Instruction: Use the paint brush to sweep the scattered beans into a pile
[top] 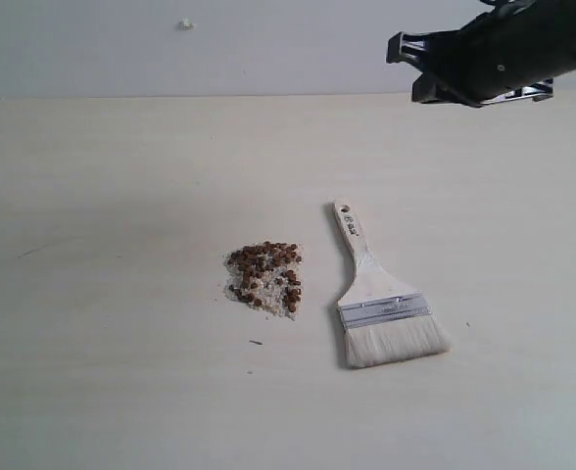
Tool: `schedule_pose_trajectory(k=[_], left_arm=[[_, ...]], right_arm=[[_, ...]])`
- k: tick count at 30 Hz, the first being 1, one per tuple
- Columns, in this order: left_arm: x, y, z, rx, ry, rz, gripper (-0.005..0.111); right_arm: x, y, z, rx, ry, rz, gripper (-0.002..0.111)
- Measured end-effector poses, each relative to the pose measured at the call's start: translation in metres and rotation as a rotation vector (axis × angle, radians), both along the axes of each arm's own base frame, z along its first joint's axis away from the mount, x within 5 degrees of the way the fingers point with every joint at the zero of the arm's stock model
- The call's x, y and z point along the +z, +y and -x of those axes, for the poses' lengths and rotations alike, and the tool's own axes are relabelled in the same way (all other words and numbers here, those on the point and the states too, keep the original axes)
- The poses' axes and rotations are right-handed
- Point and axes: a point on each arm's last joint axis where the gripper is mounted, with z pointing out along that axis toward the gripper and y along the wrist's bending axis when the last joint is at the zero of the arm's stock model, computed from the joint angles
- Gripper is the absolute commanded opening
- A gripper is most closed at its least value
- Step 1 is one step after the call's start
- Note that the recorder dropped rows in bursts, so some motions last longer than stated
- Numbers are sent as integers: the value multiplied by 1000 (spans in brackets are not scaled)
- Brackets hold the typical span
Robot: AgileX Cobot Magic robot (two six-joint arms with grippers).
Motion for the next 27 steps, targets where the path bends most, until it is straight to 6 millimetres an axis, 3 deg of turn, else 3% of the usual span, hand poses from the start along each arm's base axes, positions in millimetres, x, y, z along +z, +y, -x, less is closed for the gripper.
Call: schedule_pose_trajectory(k=[5,11,16,20,27], left_arm=[[0,0,0,0,0,0,0],[0,0,0,0,0,0,0],[0,0,0,0,0,0,0],[0,0,0,0,0,0,0],[0,0,0,0,0,0,0]], right_arm=[[6,-18,34,-122,-127,2,0],[11,-49,93,-308,-338,8,0],[10,-63,129,-360,-426,22,0],[12,-67,145,-350,-464,36,0],[20,-68,151,-355,-503,21,0]])
